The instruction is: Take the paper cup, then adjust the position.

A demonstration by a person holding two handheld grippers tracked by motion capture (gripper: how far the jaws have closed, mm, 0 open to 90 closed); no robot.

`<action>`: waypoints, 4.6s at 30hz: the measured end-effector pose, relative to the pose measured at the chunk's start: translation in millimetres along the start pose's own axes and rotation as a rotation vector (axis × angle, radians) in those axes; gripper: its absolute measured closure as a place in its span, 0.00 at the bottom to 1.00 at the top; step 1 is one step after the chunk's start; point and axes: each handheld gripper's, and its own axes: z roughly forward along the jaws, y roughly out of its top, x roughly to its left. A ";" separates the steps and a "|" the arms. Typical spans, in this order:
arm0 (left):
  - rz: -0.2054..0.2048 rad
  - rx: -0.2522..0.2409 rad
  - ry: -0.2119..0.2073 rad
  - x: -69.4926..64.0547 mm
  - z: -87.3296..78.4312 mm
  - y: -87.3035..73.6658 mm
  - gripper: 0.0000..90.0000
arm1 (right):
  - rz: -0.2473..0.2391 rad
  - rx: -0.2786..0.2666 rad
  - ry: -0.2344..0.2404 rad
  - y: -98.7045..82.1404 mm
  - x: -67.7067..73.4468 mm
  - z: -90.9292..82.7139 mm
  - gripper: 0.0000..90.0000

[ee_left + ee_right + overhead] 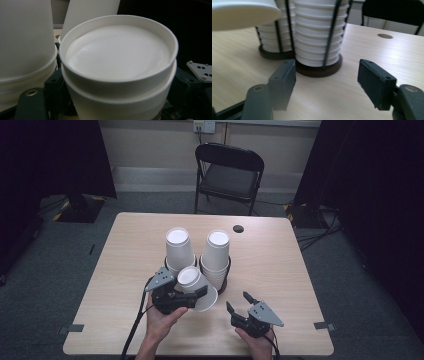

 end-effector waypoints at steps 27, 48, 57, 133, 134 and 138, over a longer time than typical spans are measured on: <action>-0.250 -0.038 -0.133 4.7 -4.7 -18.2 0.22 | 0.012 -0.218 0.268 14.3 29.7 2.6 0.55; -0.330 -0.060 -0.224 -4.8 -7.0 -22.8 0.22 | -0.073 -0.331 0.302 28.5 36.3 23.0 0.72; -0.287 -0.038 -0.243 -8.4 -0.3 -25.5 0.21 | -0.088 -0.347 0.293 27.7 36.0 21.3 0.80; 0.320 0.053 0.041 6.7 -29.3 -39.4 0.18 | 0.121 0.093 0.293 47.8 2.8 13.0 0.96; 0.326 0.056 0.040 6.5 -29.3 -39.6 0.18 | 0.126 0.113 0.298 48.9 2.0 14.0 0.96; 0.349 0.077 0.030 6.6 -27.4 -40.0 0.17 | 0.130 0.166 0.336 51.5 0.5 16.8 0.96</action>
